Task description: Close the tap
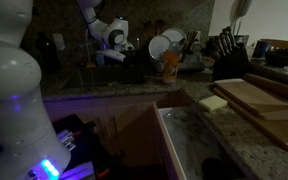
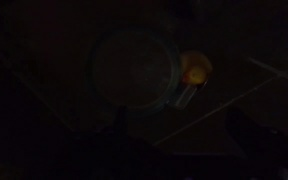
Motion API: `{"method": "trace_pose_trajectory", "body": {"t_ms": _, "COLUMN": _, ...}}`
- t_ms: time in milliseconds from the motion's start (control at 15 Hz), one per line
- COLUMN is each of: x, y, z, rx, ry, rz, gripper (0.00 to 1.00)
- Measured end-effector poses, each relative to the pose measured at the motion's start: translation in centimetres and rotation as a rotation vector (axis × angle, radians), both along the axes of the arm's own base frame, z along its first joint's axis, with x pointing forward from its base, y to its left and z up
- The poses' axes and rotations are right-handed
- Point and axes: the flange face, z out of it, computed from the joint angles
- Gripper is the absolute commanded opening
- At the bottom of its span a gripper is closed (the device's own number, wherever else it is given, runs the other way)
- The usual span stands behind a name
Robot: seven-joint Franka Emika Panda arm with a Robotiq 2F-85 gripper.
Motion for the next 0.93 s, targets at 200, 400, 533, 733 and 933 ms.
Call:
{"method": "trace_pose_trajectory", "body": {"t_ms": 200, "x": 1.4, "y": 4.7, "z": -0.2, "rx": 0.086, "ry": -0.095, "rz": 0.067, "gripper": 1.0}}
{"method": "trace_pose_trajectory", "body": {"t_ms": 400, "x": 3.0, "y": 8.4, "z": 2.9, "rx": 0.14, "ry": -0.263, "rz": 0.113, "gripper": 1.0}}
{"method": "trace_pose_trajectory", "body": {"t_ms": 533, "x": 3.9, "y": 10.1, "z": 6.1, "rx": 0.195, "ry": -0.373, "rz": 0.116, "gripper": 1.0}}
{"method": "trace_pose_trajectory", "body": {"t_ms": 733, "x": 4.6, "y": 10.5, "z": 8.0, "rx": 0.229, "ry": -0.421, "rz": 0.104, "gripper": 1.0}}
{"method": "trace_pose_trajectory", "body": {"t_ms": 933, "x": 4.8, "y": 10.3, "z": 7.8, "rx": 0.223, "ry": -0.413, "rz": 0.1, "gripper": 1.0}}
